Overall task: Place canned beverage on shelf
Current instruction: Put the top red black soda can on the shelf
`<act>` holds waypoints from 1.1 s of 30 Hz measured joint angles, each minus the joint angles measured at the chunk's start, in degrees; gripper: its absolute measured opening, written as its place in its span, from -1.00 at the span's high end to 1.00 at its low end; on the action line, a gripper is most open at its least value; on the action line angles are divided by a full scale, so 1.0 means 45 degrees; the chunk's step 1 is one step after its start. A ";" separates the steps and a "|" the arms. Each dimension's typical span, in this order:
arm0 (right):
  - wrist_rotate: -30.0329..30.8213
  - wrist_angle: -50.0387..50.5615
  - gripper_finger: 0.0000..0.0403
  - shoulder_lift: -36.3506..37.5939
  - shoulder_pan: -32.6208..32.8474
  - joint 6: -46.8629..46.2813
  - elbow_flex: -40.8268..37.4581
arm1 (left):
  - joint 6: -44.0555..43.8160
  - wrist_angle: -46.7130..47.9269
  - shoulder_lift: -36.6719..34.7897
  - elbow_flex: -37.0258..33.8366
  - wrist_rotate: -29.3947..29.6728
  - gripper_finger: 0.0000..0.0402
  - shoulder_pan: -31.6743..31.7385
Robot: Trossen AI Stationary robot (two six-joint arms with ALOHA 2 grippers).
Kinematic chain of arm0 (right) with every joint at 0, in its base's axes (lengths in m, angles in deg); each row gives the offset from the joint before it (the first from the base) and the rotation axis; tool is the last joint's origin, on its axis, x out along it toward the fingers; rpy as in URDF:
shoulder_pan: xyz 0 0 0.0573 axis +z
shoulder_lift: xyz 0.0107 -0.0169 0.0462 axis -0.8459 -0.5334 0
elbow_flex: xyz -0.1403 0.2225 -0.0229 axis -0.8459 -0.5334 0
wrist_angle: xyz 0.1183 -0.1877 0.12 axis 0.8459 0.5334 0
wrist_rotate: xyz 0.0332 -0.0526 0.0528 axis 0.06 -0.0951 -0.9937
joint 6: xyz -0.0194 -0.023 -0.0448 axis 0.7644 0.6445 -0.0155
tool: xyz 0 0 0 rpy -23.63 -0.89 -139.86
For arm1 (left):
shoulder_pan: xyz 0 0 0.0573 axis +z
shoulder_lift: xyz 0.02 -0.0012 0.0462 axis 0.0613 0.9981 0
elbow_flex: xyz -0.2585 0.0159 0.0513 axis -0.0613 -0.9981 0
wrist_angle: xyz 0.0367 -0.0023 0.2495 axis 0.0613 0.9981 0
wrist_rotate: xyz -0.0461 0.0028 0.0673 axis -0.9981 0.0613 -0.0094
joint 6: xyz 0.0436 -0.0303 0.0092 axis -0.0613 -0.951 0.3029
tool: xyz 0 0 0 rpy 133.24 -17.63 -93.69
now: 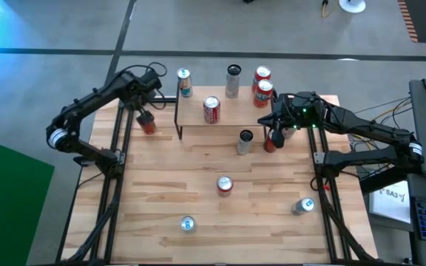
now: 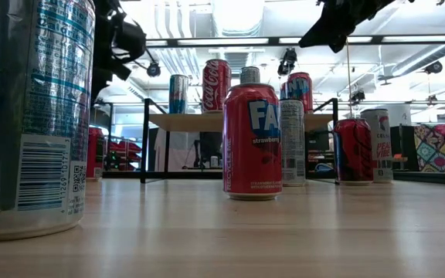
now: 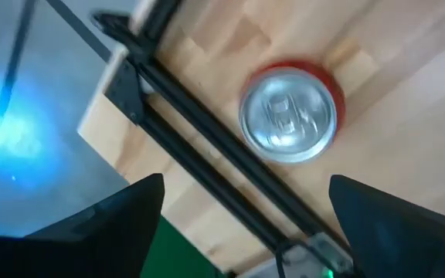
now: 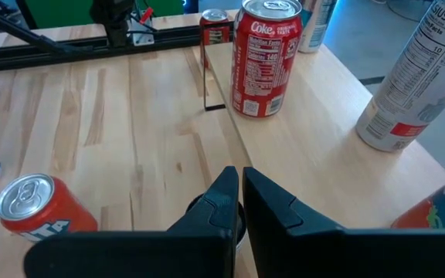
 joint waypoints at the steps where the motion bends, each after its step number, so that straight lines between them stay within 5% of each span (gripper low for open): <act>1: 0.0000 -0.0009 0.94 0.0000 0.0000 0.0000 0.0000 | -0.0093 0.0137 0.0015 -0.0100 -0.0053 -0.77 -0.0006; 33: 0.0005 -0.0131 0.94 0.0000 0.0000 -0.0563 0.0000 | -0.0604 -0.3436 0.0024 -0.2741 -0.1410 -0.78 0.0568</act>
